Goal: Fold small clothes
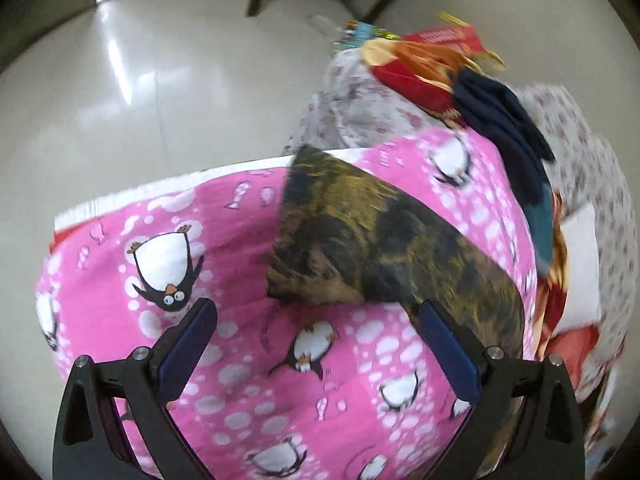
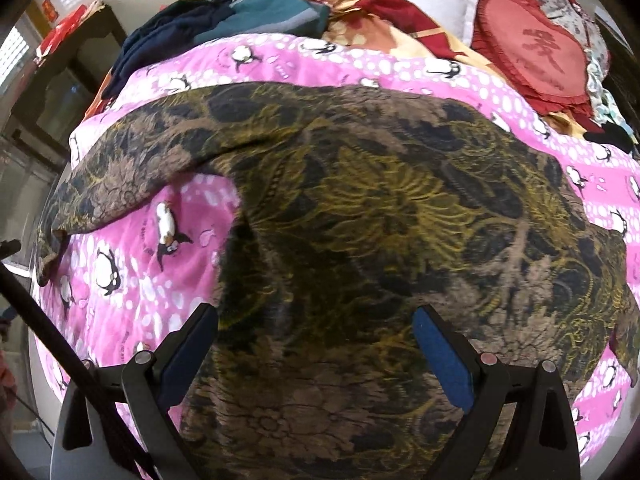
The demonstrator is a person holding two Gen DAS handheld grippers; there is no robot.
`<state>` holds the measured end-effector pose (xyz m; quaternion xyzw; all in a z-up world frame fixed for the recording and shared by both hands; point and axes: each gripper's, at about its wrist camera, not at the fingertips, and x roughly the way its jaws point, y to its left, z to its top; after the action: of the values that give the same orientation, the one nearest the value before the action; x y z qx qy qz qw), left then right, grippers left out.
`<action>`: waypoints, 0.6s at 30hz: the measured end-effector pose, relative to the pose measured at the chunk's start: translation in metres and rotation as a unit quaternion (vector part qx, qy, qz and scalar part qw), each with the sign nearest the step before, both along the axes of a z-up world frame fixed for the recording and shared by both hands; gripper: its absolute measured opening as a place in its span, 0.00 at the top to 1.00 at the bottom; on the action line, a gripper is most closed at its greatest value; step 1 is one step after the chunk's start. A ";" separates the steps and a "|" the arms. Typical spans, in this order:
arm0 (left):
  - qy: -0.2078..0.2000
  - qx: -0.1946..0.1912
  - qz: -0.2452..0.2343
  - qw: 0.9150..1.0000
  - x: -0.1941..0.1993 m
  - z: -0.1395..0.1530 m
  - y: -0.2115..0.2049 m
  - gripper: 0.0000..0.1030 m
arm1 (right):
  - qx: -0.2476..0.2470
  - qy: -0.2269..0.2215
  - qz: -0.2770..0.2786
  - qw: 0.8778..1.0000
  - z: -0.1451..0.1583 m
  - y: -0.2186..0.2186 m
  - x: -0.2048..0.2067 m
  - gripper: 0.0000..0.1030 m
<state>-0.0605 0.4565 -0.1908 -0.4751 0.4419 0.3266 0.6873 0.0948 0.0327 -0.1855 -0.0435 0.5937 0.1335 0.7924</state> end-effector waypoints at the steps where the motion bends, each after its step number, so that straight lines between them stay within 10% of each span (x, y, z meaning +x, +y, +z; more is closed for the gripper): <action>1: -0.001 -0.005 0.006 1.000 0.001 -0.005 0.004 0.02 | 0.000 0.001 0.003 1.000 -0.001 0.003 -0.001 0.03; 5: -0.003 -0.021 0.009 1.000 0.007 -0.021 0.014 0.12 | -0.002 0.003 0.010 1.000 -0.004 0.013 -0.001 0.03; 10: -0.012 -0.048 -0.027 0.998 0.021 -0.036 0.015 0.79 | -0.005 0.005 0.003 1.000 -0.007 0.018 -0.001 0.03; 18: -0.045 0.034 -0.102 0.993 0.039 0.041 0.002 0.84 | 0.005 -0.007 -0.019 1.000 0.007 0.012 0.001 0.03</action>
<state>-0.0218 0.4585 -0.1498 -0.4179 0.4457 0.2479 0.7518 0.0954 0.0446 -0.1780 -0.0292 0.5884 0.1214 0.7988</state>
